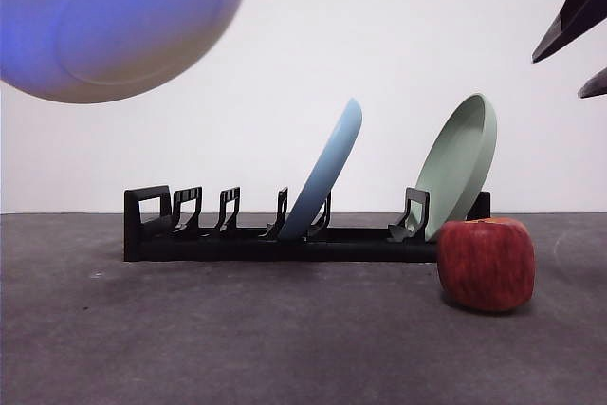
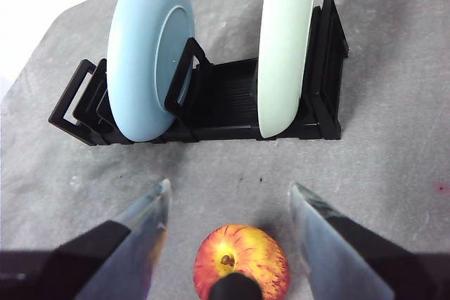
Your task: Take the yellow plate from the plate rack,put the plate on the table,take the apple from the table,put the apple in the plate
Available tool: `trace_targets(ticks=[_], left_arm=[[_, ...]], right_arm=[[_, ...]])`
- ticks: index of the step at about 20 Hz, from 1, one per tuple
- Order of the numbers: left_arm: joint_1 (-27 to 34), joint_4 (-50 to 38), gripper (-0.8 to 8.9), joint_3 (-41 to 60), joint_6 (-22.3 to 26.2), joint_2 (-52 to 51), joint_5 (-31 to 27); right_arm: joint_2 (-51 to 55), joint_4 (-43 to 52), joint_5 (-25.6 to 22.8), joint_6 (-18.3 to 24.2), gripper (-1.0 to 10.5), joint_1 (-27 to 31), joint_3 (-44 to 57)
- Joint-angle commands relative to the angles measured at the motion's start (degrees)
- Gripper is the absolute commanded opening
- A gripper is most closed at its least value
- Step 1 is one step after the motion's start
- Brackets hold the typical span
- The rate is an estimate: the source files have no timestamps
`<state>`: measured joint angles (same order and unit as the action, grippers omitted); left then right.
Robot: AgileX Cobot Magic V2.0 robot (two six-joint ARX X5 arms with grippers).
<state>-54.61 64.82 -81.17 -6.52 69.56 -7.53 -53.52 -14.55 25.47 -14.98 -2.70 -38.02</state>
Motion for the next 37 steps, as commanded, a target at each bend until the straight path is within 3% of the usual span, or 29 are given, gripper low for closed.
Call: trace_targets(ticks=[1,7,12,20,22,25,27,29,35,37], left_arm=[[-3.3,-0.7,-0.09,0.3,-1.8,3.1,-3.1],[-7.3,-5.2,-0.09,0.3,-2.3,15.7,-3.8],[-7.8,-8.9,-0.09,0.3,-1.8,28.5,-10.6],[-7.6,-16.6,0.00,0.3,-0.8,40.9,-8.7],[-7.4,-17.2,0.32,0.3,0.5,41.3,-4.4],[-6.7,-17.3,3.09,0.3,0.5,41.3,-1.2],[-6.3,-16.7,3.88,0.2,0.5,41.2,-1.5],[-5.7,-16.3,3.88,0.2,0.5,39.3,-1.9],[-5.6,-18.4,3.87,0.2,0.3,23.2,-11.4],[-5.6,-19.9,3.86,0.2,0.4,15.5,-14.4]], right_arm=[[-0.2,0.3,-0.1,0.5,2.9,0.0,-0.2],[-0.2,0.3,-0.1,0.5,2.9,0.0,-0.2],[-0.2,0.3,-0.1,0.5,2.9,0.0,-0.2],[-0.2,0.3,-0.1,0.5,2.9,0.0,-0.2],[-0.2,0.3,0.0,0.5,2.9,0.0,-0.2],[-0.2,0.3,0.2,0.5,2.9,0.0,-0.2],[-0.2,0.0,0.1,0.5,3.4,0.0,-0.8],[-0.2,-2.7,0.1,2.0,4.8,-0.1,-2.6],[-1.6,-14.5,-1.2,8.0,4.8,-3.9,-11.7],[-3.4,-18.4,-6.3,10.2,5.2,-7.6,-14.8]])
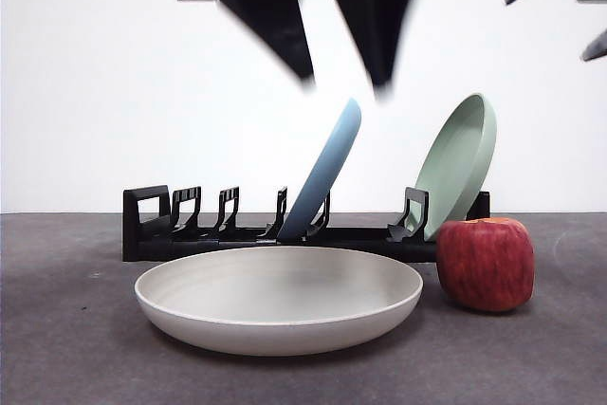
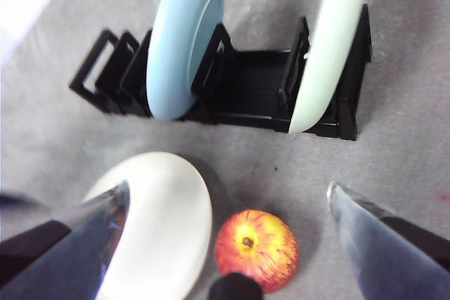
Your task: Take the yellow plate from the plate rack,put the plate on the table,take the apple from the table,put the apple in the plate
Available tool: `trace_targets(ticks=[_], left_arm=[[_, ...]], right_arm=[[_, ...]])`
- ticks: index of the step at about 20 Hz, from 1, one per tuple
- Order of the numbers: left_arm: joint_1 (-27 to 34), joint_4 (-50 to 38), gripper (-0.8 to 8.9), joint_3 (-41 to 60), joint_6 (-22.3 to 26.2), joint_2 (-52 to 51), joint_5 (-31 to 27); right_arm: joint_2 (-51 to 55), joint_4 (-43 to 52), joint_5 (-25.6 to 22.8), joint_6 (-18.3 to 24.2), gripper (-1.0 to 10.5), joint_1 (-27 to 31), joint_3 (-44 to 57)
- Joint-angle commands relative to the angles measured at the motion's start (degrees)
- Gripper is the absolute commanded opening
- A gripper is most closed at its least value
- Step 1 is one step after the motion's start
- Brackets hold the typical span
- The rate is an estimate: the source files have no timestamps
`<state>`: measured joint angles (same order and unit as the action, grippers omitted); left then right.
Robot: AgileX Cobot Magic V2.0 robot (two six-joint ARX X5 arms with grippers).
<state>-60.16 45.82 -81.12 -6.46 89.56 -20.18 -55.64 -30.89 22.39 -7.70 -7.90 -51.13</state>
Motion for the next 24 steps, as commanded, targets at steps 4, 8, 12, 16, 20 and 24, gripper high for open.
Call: trace_targets(ticks=[4,8,12,16,20,24], left_arm=[[0.0,-3.5,3.86,0.2,0.5,-19.4,-10.3],[-0.1,-4.7,3.81,0.2,0.7,-32.8,-16.8],[-0.1,-3.7,3.78,0.2,0.7,-41.2,-19.4],[-0.1,-2.7,3.77,0.2,0.6,-45.2,-20.5],[-0.1,-0.3,3.77,0.2,0.5,-45.6,-20.8],[-0.1,1.1,3.77,0.2,0.5,-45.6,-21.8]], right_arm=[[-7.3,-7.8,-13.2,5.2,5.5,-11.1,-5.5],[-14.8,-8.3,-19.3,5.2,5.5,-17.3,-5.7],[-22.5,-8.1,-21.2,5.2,5.5,-18.9,-5.7],[-29.9,-6.4,-20.9,5.2,5.4,-18.9,-5.7],[-36.2,-4.1,-20.8,5.2,5.4,-18.9,-5.7],[-38.6,-3.4,-21.3,4.6,1.6,-18.8,-5.7]])
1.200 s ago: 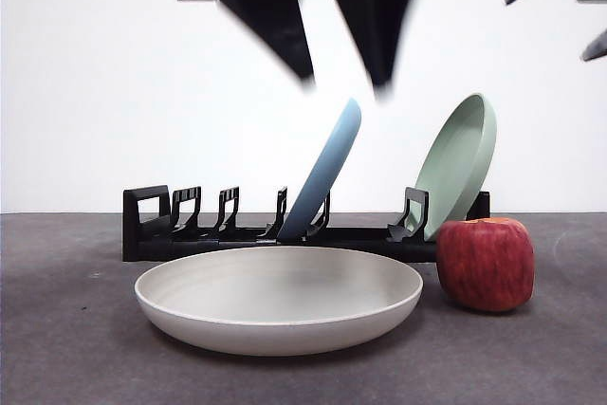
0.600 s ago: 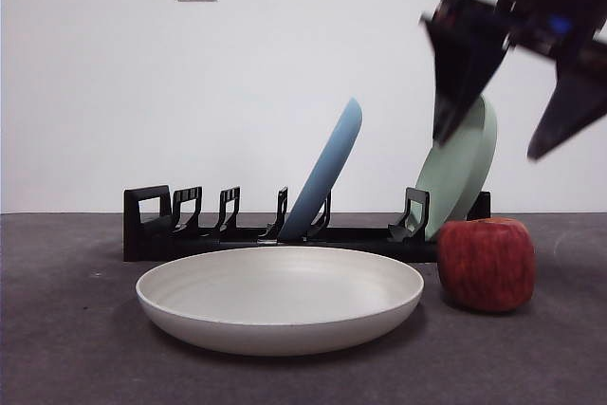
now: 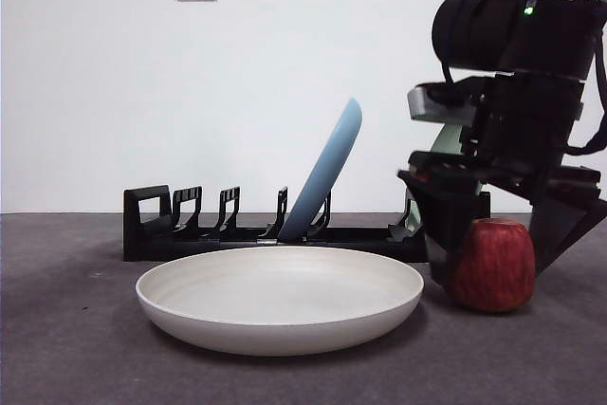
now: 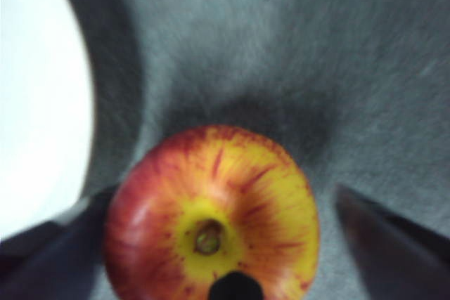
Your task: Take the yellow plate from the plate rack,put the plate on the table,take the apple from the table,put the apple in the plate
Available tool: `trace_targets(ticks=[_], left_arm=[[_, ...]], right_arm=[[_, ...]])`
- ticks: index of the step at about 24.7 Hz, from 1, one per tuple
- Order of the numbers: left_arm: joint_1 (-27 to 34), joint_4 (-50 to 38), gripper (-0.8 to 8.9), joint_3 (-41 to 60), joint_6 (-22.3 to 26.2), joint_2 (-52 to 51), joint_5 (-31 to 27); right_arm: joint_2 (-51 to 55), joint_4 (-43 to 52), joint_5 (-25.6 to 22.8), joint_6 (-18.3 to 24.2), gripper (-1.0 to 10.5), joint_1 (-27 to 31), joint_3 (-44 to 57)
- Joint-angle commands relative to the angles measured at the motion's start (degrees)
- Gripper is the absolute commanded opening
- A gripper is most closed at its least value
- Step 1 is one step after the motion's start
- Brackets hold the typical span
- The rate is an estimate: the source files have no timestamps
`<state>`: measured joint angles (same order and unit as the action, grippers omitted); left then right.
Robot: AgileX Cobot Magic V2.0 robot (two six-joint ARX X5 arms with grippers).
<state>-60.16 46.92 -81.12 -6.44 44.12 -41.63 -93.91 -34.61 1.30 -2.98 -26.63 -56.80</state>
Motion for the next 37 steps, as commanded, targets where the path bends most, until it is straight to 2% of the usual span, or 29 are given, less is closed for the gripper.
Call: trace_targets(ticks=[1,5,10,15,21,32,34,37], left_arm=[[-0.1,0.2,3.77,0.2,0.5,-0.2,-0.4],[-0.1,1.2,3.77,0.2,0.5,-0.2,-0.3],[-0.1,1.2,3.77,0.2,0.5,-0.2,-0.3],[-0.1,2.1,3.77,0.2,0.6,-0.2,-0.3],[-0.1,2.8,3.77,0.2,0.7,-0.2,-0.3],[-0.1,5.8,3.77,0.2,0.4,-0.2,-0.3],[-0.1,6.4,3.77,0.2,0.3,-0.2,-0.3],[-0.1,6.9,3.77,0.2,0.2,-0.2,-0.3]], right_arm=[[-0.3,0.4,-0.2,-0.1,0.1,-0.1,-0.1],[0.2,-0.7,-0.3,-0.2,-0.1,-0.1,-1.0],[4.4,-6.0,0.2,-1.0,-0.1,-1.5,-7.8],[5.0,-6.3,0.3,-1.7,-0.1,-8.0,-16.4],[-0.9,-5.5,0.2,-1.7,-0.1,-16.7,-20.7],[-15.2,-4.7,0.2,-1.5,0.0,-19.2,-20.7],[-15.6,-4.7,0.2,-1.4,0.6,-19.2,-20.7],[-15.6,-4.7,0.2,-1.5,3.3,-19.3,-20.7]])
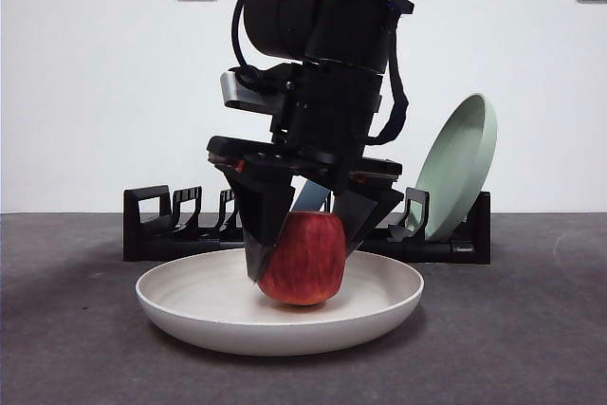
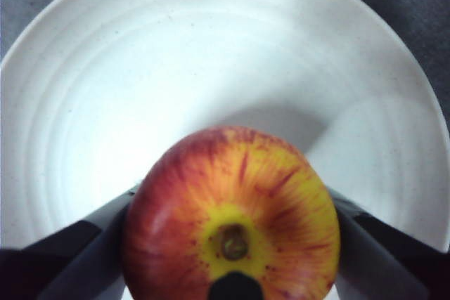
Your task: Take the yellow plate from the plate rack,put the plate on the table,take the apple from the table,put the apple in the plate
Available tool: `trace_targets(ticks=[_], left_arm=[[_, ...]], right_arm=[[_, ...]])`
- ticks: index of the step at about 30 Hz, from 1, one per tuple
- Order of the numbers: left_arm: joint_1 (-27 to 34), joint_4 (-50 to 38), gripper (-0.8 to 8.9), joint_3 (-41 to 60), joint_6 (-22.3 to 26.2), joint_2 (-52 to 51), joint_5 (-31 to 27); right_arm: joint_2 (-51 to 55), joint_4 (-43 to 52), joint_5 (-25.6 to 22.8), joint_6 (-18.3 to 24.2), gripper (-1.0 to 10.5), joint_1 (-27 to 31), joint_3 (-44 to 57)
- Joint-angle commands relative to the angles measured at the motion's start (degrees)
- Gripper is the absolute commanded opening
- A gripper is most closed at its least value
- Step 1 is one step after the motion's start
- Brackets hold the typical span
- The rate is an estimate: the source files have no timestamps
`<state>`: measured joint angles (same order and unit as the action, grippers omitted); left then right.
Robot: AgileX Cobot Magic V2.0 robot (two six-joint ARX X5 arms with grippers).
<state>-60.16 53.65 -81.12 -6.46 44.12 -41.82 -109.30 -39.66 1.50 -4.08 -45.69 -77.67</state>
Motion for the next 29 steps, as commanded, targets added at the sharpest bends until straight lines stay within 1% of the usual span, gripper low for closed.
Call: trace_targets(ticks=[1,2,4,12,18,25,29], left_arm=[[-0.1,0.3,3.77,0.2,0.2,-0.2,-0.1],[-0.1,0.4,3.77,0.2,0.2,-0.2,-0.1],[-0.1,0.5,3.77,0.2,0.2,-0.2,-0.1],[-0.1,2.1,3.77,0.2,0.0,-0.2,-0.1],[-0.1,2.1,3.77,0.2,0.0,0.2,-0.1],[-0.1,1.2,3.77,0.2,0.1,3.7,0.0],[-0.1,0.5,3.76,0.2,1.0,7.6,0.3]], right_arm=[[-0.2,0.3,0.0,-0.4,4.2,-0.2,0.2],[-0.2,0.3,-0.1,-0.5,4.9,-0.2,0.2],[-0.2,0.3,-0.2,-0.4,5.4,-0.2,0.2],[0.1,0.3,-0.1,-0.4,5.4,-0.2,0.1],[3.4,-0.3,-0.2,-0.4,5.4,-0.1,-0.7],[13.0,-0.8,-0.5,-0.2,5.3,1.0,-1.2],[20.1,-1.6,-0.6,1.7,5.2,3.0,-1.2]])
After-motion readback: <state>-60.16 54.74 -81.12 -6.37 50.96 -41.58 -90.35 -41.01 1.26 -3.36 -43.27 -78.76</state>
